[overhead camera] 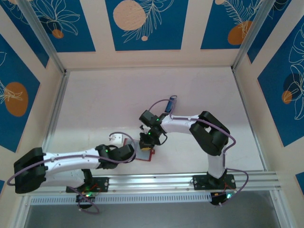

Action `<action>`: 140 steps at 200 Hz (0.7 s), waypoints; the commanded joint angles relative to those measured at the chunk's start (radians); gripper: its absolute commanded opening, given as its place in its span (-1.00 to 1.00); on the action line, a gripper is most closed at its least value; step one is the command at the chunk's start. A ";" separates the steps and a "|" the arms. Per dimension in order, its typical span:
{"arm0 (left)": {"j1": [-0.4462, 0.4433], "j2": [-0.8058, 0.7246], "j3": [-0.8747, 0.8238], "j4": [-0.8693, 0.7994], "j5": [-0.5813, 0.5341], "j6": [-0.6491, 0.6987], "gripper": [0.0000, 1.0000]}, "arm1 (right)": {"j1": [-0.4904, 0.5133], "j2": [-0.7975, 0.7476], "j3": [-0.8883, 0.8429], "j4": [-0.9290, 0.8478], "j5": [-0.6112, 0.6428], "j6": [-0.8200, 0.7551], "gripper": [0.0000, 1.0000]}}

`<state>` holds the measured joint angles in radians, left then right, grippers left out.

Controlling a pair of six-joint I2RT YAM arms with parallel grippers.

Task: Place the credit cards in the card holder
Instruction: Flip over the card slot on the card holder.

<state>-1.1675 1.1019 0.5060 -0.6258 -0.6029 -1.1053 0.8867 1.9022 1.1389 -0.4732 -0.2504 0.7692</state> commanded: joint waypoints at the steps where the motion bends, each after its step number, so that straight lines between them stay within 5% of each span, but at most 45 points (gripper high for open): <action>1: -0.003 -0.088 0.046 -0.043 -0.058 0.039 -0.93 | 0.010 0.045 0.005 -0.058 0.034 0.007 -0.74; 43: 0.003 -0.012 0.111 0.131 0.068 0.272 -0.83 | 0.002 0.042 0.010 -0.094 0.061 -0.009 -0.74; 140: 0.139 0.204 0.073 0.299 0.246 0.284 -0.86 | -0.070 0.004 -0.025 -0.150 0.096 -0.068 -0.74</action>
<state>-1.0576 1.2732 0.6090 -0.3805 -0.4126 -0.8528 0.8524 1.8893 1.1339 -0.5247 -0.2321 0.7414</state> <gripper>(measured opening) 0.071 0.131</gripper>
